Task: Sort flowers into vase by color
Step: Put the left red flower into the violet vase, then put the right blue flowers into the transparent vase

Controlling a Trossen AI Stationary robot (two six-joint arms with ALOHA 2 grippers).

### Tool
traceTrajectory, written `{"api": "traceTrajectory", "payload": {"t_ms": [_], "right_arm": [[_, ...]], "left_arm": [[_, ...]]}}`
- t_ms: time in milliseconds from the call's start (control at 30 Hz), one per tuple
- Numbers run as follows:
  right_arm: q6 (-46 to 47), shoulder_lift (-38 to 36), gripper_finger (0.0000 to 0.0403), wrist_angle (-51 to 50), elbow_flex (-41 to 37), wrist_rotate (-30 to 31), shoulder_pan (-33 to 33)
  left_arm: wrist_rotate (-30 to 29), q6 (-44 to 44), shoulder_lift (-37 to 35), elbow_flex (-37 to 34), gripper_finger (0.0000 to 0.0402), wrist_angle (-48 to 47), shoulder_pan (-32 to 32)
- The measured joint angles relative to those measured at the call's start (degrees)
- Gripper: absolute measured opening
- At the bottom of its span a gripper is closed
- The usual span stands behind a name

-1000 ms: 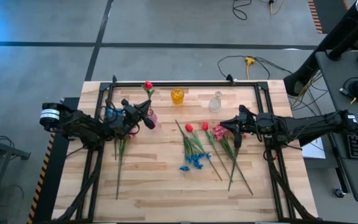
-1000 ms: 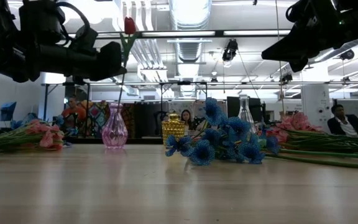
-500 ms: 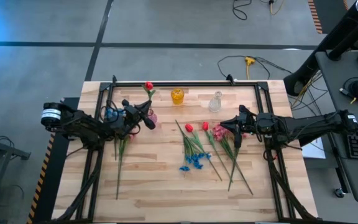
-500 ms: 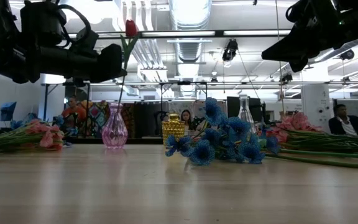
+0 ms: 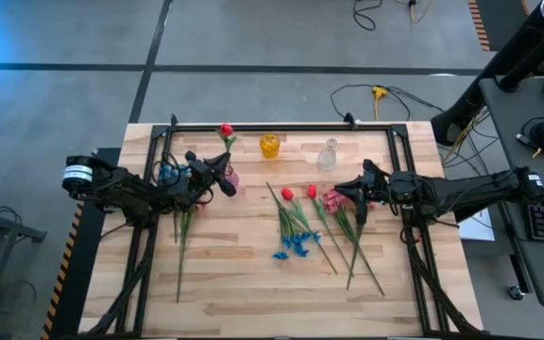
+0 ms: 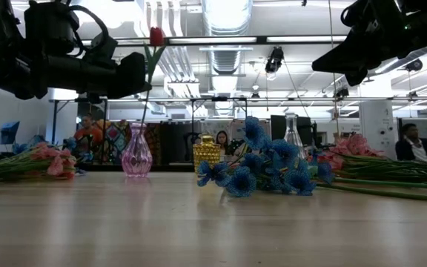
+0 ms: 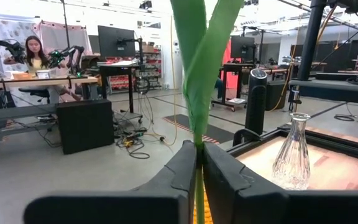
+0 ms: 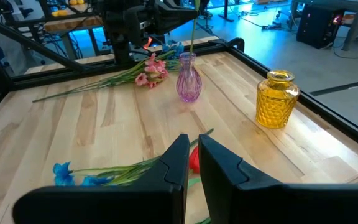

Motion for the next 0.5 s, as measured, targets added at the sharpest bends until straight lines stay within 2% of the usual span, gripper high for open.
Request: {"api": "traceTrajectory", "payload": {"t_ms": [267, 500], "right_arm": [[0.0, 0.0, 0.0029, 0.0, 0.0, 0.0, 0.02], [0.39, 0.0, 0.0029, 0.0, 0.0, 0.0, 0.02]], "left_arm": [[0.0, 0.84, 0.0, 0.0, 0.0086, 0.01, 0.0], [0.0, 1.73, 0.0, -0.13, 0.0123, 0.0, -0.62]]}}
